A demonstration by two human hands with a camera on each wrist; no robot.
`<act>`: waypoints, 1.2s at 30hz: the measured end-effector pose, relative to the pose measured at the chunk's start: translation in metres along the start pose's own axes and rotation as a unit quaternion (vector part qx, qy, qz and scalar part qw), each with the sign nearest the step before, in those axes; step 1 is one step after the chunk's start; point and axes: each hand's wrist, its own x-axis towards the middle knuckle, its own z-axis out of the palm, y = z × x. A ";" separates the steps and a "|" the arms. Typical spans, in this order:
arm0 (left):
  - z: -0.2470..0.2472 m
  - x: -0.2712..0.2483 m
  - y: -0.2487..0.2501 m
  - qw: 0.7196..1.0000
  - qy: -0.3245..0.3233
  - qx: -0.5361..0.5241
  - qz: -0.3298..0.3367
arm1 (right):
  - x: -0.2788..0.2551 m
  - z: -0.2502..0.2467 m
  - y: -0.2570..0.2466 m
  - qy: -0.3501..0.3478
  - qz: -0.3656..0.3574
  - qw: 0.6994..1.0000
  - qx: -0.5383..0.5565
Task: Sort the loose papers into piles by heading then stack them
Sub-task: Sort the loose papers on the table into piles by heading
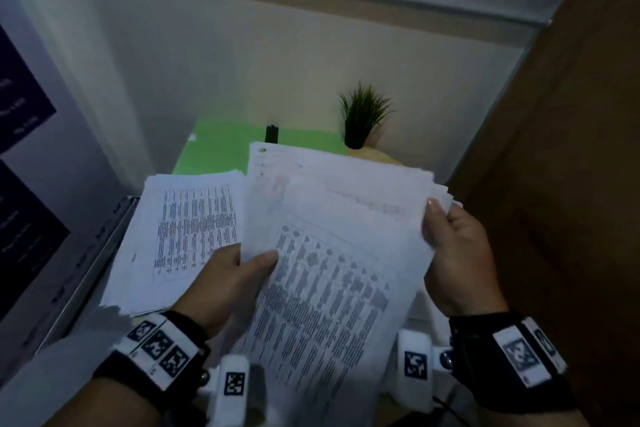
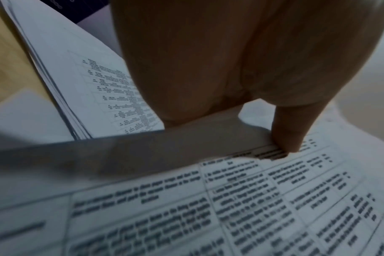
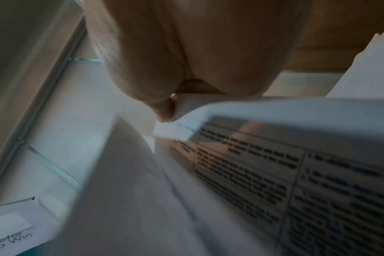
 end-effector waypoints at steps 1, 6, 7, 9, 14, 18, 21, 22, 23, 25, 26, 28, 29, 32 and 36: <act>0.003 -0.001 -0.001 1.000 -0.004 -0.001 0.001 | -0.001 0.000 0.001 -0.003 0.005 1.000 0.002; 0.010 0.001 0.003 0.996 0.078 -0.045 0.027 | -0.003 -0.001 0.028 -0.009 0.052 0.995 0.084; 0.008 0.002 0.004 0.993 0.104 -0.052 0.036 | -0.005 0.002 0.034 -0.029 0.067 0.991 0.114; 0.004 0.005 0.004 0.986 0.147 -0.031 0.071 | -0.010 0.009 0.048 -0.096 0.081 0.988 0.093; 0.005 0.003 0.008 0.974 0.168 -0.002 0.153 | -0.021 0.035 0.064 -0.110 0.028 0.982 -0.153; 0.012 0.003 0.004 0.978 0.142 -0.019 0.154 | -0.021 0.045 0.059 -0.047 -0.038 0.989 -0.135; 0.018 0.000 0.010 0.972 0.144 -0.025 0.184 | -0.020 0.047 0.059 -0.010 -0.072 0.991 -0.110; 0.018 -0.001 0.012 0.968 0.149 -0.026 0.202 | -0.020 0.046 0.059 0.002 -0.081 0.991 -0.103; 0.019 -0.001 0.014 0.965 0.152 -0.025 0.214 | -0.020 0.044 0.061 0.007 -0.085 0.991 -0.099; 0.017 0.000 0.011 0.968 0.134 -0.011 0.214 | -0.021 0.041 0.065 0.008 -0.070 0.993 -0.093; 0.016 0.001 0.008 0.974 0.112 -0.004 0.198 | -0.021 0.040 0.068 0.008 -0.054 0.994 -0.093; 0.014 0.006 -0.003 0.988 0.054 0.004 0.145 | -0.021 0.037 0.082 -0.001 -0.009 0.994 -0.105; 0.013 0.008 -0.008 0.992 0.035 0.014 0.121 | -0.022 0.036 0.089 -0.007 0.018 0.993 -0.113; 0.013 0.012 -0.018 0.995 0.051 0.047 0.068 | -0.027 0.037 0.107 -0.003 0.087 0.988 -0.127; 0.014 0.015 -0.024 0.994 0.083 0.044 0.058 | -0.024 0.041 0.112 0.016 0.105 0.988 -0.109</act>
